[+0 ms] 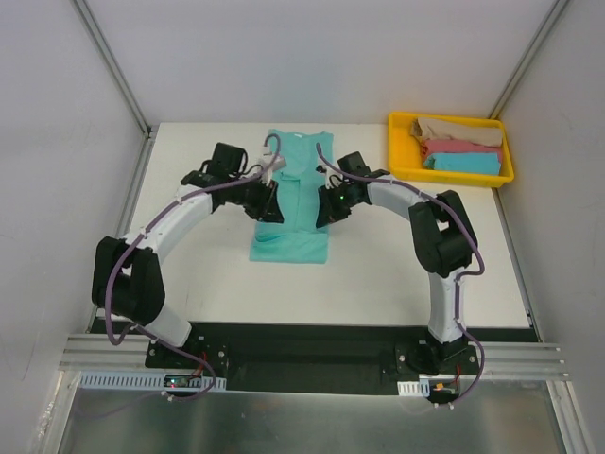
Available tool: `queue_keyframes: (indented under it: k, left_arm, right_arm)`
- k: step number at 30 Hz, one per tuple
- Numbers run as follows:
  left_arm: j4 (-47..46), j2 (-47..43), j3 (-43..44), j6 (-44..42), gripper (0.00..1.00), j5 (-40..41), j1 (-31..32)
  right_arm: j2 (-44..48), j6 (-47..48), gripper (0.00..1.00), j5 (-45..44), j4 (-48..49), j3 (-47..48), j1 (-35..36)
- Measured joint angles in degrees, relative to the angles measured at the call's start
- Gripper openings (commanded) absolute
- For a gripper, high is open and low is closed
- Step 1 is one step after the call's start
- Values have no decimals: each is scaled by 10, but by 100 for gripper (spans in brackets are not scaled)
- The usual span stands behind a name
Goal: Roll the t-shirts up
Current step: Roll the T-shirt to the center of the board.
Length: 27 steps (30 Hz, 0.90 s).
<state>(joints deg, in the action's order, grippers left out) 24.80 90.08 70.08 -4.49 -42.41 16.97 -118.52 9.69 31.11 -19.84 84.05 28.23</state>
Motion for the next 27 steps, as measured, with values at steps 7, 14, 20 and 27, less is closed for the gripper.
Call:
queue_keyframes:
  k: [7,14,20,27]
  left_arm:
    - [6,-12,-80,-252,41,25,101]
    - [14,-12,-129,-432,45,68,113]
    - [10,-12,-156,-520,43,102,138]
    - [-48,-1,-220,-584,38,174,153]
  right_arm:
    - [2,-3,32,9,-2,1,-3]
    - [48,7,46,-5,-14,1,-42]
    - [129,35,52,-44,-28,-2,-83]
    - [218,96,53,-80,-63,-3,-109]
